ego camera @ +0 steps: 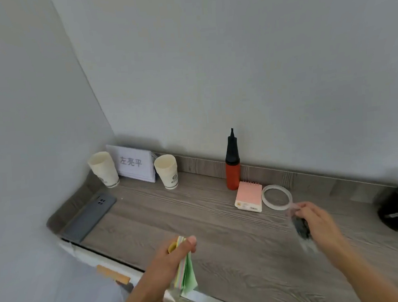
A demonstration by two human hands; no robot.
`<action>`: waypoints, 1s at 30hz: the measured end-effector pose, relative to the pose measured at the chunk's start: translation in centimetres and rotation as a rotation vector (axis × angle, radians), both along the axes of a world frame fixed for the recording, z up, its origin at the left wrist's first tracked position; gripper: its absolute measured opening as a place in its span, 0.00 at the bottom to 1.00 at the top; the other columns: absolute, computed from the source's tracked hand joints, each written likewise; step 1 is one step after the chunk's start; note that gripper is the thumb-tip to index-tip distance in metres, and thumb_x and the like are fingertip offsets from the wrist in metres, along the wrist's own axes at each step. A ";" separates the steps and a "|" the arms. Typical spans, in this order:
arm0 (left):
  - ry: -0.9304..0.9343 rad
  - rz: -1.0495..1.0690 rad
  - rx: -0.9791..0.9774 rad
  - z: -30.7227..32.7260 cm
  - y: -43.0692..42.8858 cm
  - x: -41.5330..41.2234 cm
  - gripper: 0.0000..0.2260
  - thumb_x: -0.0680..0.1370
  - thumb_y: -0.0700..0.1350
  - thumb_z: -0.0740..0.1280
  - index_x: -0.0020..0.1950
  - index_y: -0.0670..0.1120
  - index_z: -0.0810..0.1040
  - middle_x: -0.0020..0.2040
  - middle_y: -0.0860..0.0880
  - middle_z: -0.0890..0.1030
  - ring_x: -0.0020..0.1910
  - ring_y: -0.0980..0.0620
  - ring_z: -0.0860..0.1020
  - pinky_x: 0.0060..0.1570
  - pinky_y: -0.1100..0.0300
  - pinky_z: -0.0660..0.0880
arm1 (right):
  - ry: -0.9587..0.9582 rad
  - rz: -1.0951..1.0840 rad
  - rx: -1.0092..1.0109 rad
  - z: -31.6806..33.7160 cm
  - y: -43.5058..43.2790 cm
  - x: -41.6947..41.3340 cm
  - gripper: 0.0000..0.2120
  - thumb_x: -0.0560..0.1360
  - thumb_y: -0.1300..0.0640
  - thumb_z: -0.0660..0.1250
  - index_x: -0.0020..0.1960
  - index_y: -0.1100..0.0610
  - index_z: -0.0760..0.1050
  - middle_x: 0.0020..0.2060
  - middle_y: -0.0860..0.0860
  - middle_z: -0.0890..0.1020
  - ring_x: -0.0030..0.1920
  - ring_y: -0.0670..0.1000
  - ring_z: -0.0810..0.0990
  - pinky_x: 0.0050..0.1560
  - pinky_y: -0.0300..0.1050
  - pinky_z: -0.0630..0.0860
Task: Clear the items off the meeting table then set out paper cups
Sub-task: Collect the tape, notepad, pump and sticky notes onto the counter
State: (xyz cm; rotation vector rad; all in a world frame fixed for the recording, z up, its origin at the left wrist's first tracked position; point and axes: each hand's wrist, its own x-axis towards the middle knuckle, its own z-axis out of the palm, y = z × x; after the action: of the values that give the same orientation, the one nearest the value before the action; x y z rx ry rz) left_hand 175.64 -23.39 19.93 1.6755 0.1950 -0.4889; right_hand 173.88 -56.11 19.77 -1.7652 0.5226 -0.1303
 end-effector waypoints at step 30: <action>-0.020 -0.391 0.185 -1.2 -18.1 13.0 0.17 0.81 0.56 0.57 0.46 0.48 0.80 0.46 0.47 0.82 0.44 0.50 0.79 0.48 0.55 0.73 | 0.017 0.140 0.320 -2.1 5.7 2.7 0.04 0.73 0.62 0.71 0.46 0.55 0.83 0.32 0.46 0.83 0.34 0.40 0.77 0.39 0.36 0.72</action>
State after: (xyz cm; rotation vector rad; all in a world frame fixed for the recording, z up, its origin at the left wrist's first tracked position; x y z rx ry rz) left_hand 188.67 -41.49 18.74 1.9085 -0.1095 -0.7641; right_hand 176.56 -50.43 17.63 -1.4844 0.4056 0.0642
